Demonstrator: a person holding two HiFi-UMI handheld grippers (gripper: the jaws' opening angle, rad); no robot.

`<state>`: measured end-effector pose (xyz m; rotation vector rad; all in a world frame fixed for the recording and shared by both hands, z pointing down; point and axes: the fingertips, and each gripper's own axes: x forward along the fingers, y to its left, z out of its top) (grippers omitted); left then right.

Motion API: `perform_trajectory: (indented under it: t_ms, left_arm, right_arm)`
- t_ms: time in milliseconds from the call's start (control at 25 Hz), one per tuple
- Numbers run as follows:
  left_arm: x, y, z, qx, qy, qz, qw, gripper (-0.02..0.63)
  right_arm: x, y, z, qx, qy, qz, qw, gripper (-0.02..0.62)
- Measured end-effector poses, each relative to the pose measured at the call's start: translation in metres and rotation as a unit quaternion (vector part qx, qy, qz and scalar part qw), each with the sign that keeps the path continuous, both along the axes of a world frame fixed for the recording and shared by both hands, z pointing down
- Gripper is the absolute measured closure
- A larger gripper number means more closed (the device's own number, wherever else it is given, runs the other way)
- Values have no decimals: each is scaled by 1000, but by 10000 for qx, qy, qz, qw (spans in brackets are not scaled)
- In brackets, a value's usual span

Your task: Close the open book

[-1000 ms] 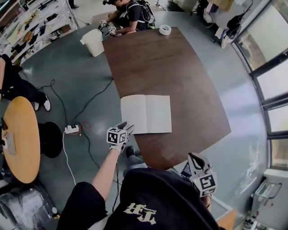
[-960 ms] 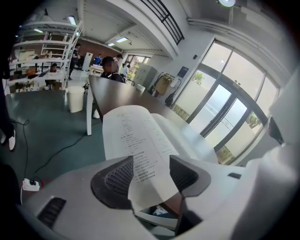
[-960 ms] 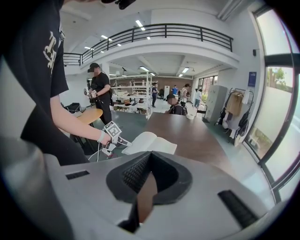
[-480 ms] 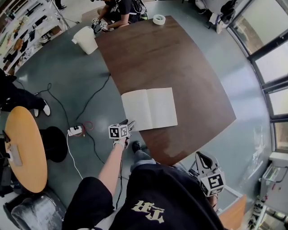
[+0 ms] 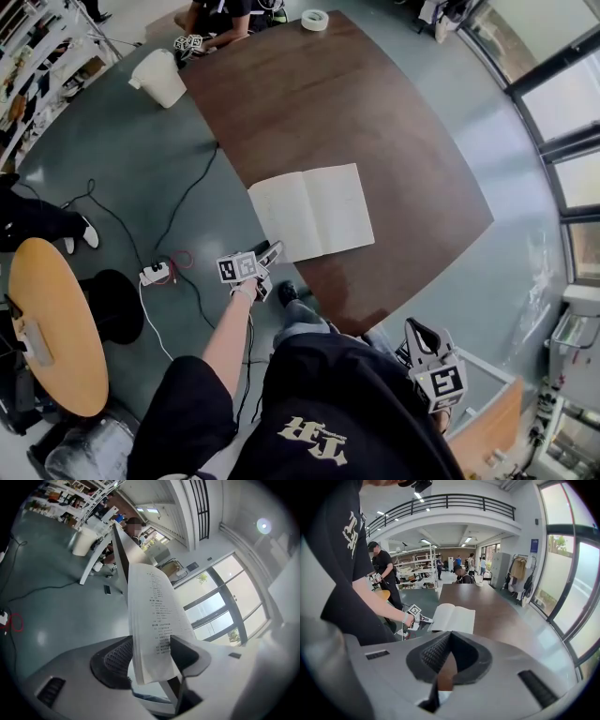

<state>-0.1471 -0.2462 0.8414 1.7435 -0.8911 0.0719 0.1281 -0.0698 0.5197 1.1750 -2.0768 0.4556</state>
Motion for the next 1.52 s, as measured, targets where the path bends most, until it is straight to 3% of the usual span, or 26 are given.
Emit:
perform_trajectory:
  t_ms: [480, 680, 960, 1200, 1320, 1520]
  left_arm:
    - [3, 5, 4, -147, 740, 122, 9971, 368]
    - [3, 5, -3, -137, 1246, -54, 9921, 368]
    - [-10, 10, -12, -150, 1672, -331, 9853, 371]
    - [-15, 14, -20, -101, 1760, -401, 9835, 480]
    - [-20, 17, -22, -51, 1733, -451, 9838, 506]
    - [-20, 18, -32, -17, 2009, -612, 9777, 531]
  right_arm:
    - [-24, 22, 4, -196, -7, 125, 9997, 607]
    - [-28, 20, 3, -180, -17, 97, 9998, 607]
    - [-32, 19, 6, -150, -83, 75, 9998, 607]
    - [-28, 19, 7, -99, -127, 33, 9999, 607]
    - [-27, 19, 7, -78, -149, 39, 9999, 607]
    - [-23, 20, 10, -56, -162, 0, 9999, 607]
